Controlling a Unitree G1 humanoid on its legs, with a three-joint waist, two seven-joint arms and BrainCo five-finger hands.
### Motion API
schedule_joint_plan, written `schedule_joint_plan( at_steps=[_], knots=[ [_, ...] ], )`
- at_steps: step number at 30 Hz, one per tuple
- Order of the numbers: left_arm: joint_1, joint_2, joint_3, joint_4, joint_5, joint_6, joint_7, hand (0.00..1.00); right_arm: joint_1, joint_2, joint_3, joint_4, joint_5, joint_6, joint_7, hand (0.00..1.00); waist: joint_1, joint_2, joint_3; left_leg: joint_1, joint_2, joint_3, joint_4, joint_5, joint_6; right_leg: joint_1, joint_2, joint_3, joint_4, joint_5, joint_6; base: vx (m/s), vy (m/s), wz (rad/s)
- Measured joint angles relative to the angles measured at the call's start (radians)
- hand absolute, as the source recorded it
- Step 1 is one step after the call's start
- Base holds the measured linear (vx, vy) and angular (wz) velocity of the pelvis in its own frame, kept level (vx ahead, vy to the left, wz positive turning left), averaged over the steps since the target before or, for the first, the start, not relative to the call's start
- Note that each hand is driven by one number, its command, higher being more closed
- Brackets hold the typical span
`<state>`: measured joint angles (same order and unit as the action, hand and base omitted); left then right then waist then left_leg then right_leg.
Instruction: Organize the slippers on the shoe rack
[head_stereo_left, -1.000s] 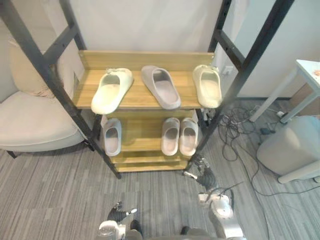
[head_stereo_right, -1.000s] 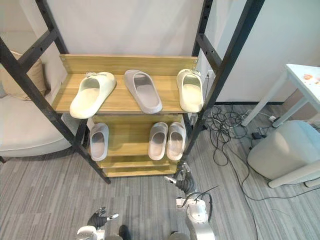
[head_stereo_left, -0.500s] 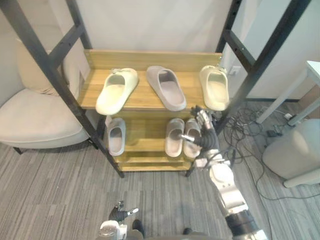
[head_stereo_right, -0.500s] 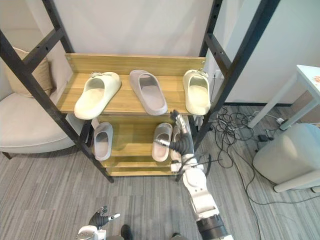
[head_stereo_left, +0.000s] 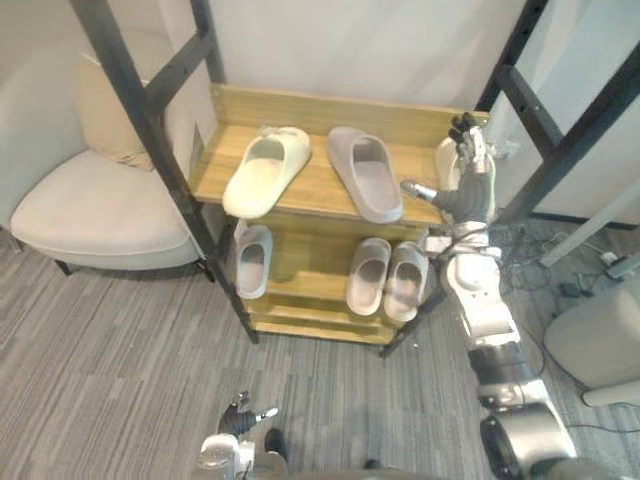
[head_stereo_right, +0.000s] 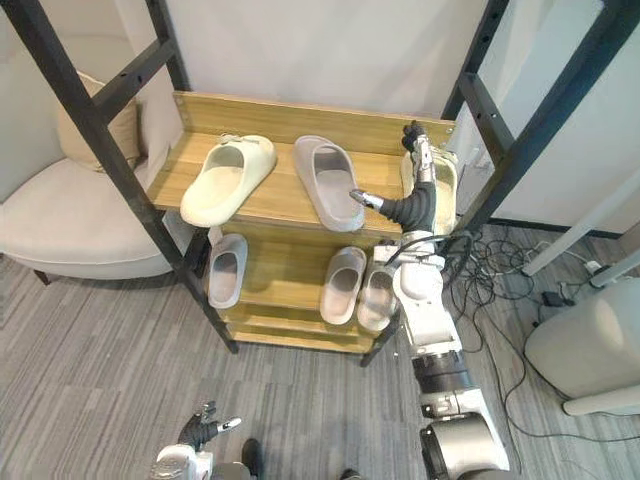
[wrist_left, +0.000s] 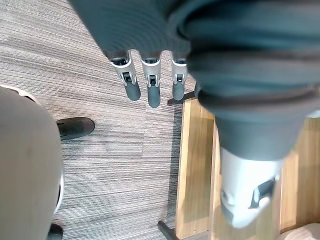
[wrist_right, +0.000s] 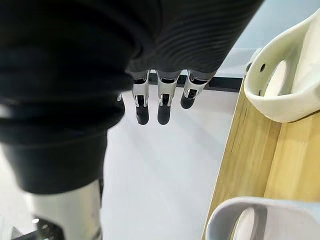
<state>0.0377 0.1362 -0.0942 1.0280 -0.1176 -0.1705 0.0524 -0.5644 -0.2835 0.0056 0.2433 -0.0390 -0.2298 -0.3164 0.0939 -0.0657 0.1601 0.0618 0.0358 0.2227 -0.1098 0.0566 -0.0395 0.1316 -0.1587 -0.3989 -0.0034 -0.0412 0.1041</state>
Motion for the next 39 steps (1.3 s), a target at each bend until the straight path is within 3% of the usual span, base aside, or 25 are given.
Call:
schedule_joint_plan(
  at_steps=[9,19,27,31,39],
  knots=[
    [-0.004,0.003,-0.001,-0.039,-0.004,-0.015,0.001,0.00,-0.258,-0.081,0.000,0.253,0.025,0.028,-0.006,0.00,0.014,-0.011,0.043,-0.025,0.000,-0.028,0.006,0.006,0.000,-0.001,0.001,-0.028,-0.002,0.005,-0.007,0.02,-0.008,0.11],
    [-0.020,0.009,-0.002,-0.037,-0.040,-0.016,0.003,0.00,-0.465,-0.157,0.070,0.418,0.061,0.053,0.033,0.00,0.032,-0.023,0.056,-0.062,0.009,-0.042,0.006,0.014,0.003,-0.031,0.004,-0.027,0.002,0.016,-0.021,-0.01,0.003,0.04],
    [-0.036,0.012,-0.007,-0.041,-0.058,-0.020,0.004,0.00,-0.517,-0.155,0.117,0.565,0.058,0.084,0.080,0.00,0.053,-0.028,0.086,-0.063,0.004,-0.054,0.006,0.020,0.002,-0.032,0.003,-0.040,0.012,0.016,-0.021,-0.01,0.003,0.04],
    [-0.048,0.016,-0.011,-0.046,-0.072,-0.020,0.005,0.00,-0.518,-0.150,0.117,0.581,0.058,0.085,0.081,0.00,0.050,-0.028,0.120,-0.065,0.002,-0.066,0.006,0.027,0.001,-0.029,0.002,-0.060,0.013,0.016,-0.021,-0.03,-0.005,0.08],
    [-0.048,0.019,-0.013,-0.045,-0.080,-0.018,0.005,0.00,-0.499,-0.149,0.113,0.597,0.058,0.091,0.079,0.00,0.033,-0.027,0.124,-0.064,0.002,-0.063,0.005,0.032,-0.004,-0.028,0.001,-0.059,0.013,0.016,-0.021,-0.01,-0.001,0.00]
  ],
)
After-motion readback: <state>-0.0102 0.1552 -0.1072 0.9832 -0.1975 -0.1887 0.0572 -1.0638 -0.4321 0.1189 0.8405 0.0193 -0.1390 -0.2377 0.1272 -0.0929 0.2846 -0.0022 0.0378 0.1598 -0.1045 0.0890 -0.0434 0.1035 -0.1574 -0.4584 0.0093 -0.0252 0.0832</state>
